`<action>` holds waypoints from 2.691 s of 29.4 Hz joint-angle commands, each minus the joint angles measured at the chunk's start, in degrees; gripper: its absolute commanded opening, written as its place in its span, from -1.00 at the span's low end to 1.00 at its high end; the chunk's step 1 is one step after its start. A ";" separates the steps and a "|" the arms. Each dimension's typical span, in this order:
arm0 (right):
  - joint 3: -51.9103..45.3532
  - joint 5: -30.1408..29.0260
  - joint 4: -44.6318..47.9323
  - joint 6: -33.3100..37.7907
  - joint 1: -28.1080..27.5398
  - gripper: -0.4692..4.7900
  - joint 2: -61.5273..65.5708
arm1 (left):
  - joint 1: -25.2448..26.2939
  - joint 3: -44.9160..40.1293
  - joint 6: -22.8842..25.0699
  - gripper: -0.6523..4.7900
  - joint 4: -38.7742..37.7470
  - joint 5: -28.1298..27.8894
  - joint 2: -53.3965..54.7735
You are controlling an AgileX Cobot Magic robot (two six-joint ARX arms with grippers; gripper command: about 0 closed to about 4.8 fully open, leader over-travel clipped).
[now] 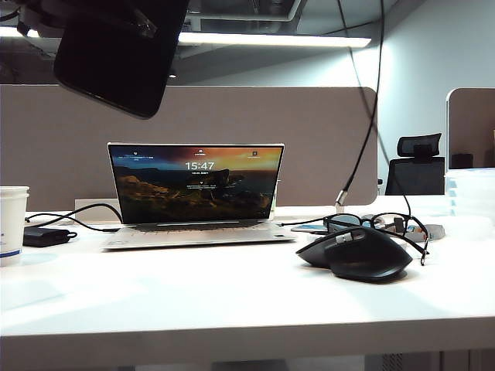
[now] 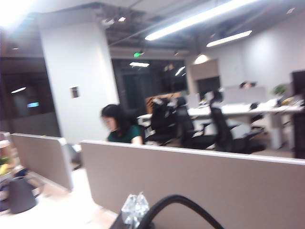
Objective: Pick up the black phone, pick up the charger plug, insert the charger plug into the phone's charging port, and finally place the connected phone back on the desk.
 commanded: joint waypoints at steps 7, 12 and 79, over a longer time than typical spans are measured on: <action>0.26 -1.01 0.66 7.39 4.46 -0.84 -0.44 | 0.02 0.81 0.04 -0.78 1.11 0.44 -0.33; 0.26 -1.42 0.48 10.73 6.01 -0.84 -0.44 | 0.02 0.81 0.04 -0.78 1.11 0.42 -0.33; 0.22 -24.57 -19.85 16.79 13.94 -0.84 -0.44 | 0.02 0.81 0.04 -0.78 1.09 0.42 -0.31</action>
